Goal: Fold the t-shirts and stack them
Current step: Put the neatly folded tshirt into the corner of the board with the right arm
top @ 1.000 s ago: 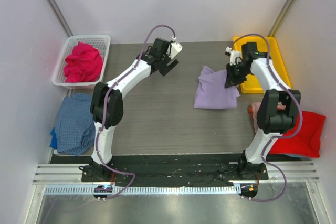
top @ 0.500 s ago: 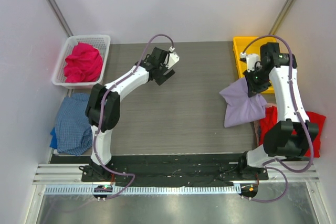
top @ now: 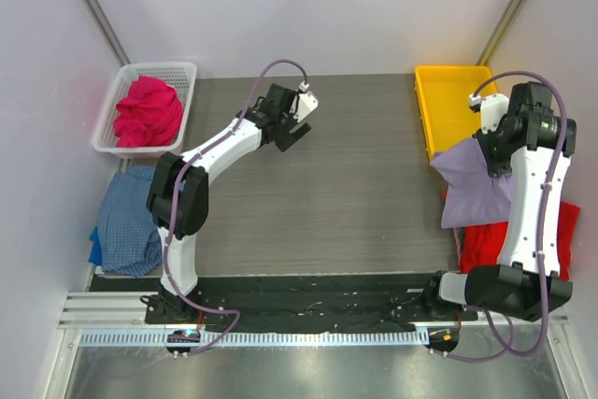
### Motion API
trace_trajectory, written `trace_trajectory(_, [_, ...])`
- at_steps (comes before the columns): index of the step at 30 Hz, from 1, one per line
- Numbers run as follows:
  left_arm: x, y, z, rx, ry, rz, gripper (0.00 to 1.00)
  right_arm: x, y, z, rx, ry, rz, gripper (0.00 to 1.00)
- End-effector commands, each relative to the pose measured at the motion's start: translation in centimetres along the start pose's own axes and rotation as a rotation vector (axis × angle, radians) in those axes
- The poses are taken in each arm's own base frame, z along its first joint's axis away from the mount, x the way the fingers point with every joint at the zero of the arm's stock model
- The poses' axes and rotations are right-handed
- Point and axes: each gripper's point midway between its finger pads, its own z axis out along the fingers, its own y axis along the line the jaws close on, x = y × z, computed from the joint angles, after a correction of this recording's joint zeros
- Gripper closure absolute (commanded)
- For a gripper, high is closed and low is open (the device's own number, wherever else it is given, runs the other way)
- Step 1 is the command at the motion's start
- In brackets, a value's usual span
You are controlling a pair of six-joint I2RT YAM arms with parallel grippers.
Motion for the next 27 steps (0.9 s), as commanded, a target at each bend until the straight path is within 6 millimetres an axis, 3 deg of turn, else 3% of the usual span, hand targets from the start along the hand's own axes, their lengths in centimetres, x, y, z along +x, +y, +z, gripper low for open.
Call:
trace_trajectory(1, [-1.6,0.7,-1.5,-0.009,-0.065,-0.01,0.05,4.4,-0.4,-4.6,0.094,0.076,-0.032,0.99])
trace_trajectory(5, [-1.8,0.5,-1.5,-0.004,-0.072,-0.008,0.05,5.9,-0.7,-5.7,0.159,0.086,-0.045,0.99])
trace_trajectory(12, [-1.4,-0.2,-1.5,0.008,-0.061,0.005,0.05,8.0,-1.2,-5.4,0.207,0.155,-0.051,0.99])
trace_trajectory(24, [-0.6,-0.8,-0.8,0.019,-0.039,0.034,0.05,10.9,-5.1,-2.9,0.368,0.313,-0.067,0.99])
trace_trajectory(27, [-0.4,-1.1,-0.5,0.027,-0.033,0.037,0.05,12.0,-7.2,-2.6,0.423,0.363,-0.057,0.99])
